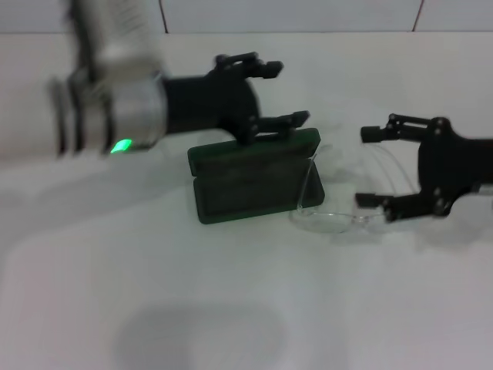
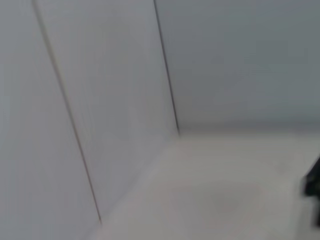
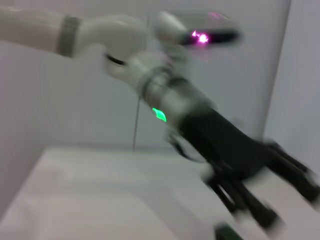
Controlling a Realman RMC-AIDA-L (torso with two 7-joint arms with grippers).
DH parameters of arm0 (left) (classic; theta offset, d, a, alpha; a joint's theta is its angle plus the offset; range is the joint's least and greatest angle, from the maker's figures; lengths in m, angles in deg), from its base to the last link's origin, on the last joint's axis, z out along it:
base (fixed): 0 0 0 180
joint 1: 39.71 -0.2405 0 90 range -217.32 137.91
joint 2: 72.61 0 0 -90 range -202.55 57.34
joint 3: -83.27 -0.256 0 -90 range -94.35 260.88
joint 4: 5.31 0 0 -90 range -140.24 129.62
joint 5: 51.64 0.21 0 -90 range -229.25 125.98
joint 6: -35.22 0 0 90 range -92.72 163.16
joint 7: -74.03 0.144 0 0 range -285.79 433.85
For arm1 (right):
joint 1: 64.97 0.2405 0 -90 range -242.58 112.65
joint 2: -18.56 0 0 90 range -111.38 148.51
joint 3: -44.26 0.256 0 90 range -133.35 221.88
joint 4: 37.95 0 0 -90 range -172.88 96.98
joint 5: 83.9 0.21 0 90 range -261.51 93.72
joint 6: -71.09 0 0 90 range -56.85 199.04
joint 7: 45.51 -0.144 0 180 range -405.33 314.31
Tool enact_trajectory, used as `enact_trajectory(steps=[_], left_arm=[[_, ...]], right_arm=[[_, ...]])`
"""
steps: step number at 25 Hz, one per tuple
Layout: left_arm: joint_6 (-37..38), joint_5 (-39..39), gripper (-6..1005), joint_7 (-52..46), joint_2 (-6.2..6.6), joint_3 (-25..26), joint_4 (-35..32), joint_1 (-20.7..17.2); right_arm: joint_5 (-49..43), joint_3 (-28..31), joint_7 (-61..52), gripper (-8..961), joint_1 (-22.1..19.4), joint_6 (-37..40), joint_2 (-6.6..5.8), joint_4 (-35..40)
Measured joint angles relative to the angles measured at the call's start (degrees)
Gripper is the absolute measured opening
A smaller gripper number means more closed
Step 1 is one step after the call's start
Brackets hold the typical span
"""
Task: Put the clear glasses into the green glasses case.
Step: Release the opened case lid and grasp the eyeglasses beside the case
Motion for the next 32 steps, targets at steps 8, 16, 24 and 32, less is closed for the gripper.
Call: enact_trajectory(steps=[8, 16, 24, 32], left_arm=[[11.9, -40.3, 792, 31.4, -0.12, -3.5, 20.5, -10.4], [23.0, -52.8, 787, 40.0, 0.19, -2.9, 36.2, -10.2], [25.7, -53.5, 788, 42.4, 0.29, -0.8, 38.6, -10.8], [25.8, -53.5, 787, 42.7, 0.38, -0.8, 38.6, -10.6]], right_arm=[[-34.3, -1.8, -33.2, 868, 11.2, 9.3, -0.04, 24.9], [-51.3, -15.0, -41.5, 826, 18.8, 9.2, 3.3, 26.1], [-53.5, -28.7, -43.7, 721, 18.3, -2.5, 3.75, 24.2], [-51.3, -32.0, -44.3, 588, 19.0, -6.4, 3.86, 21.3]])
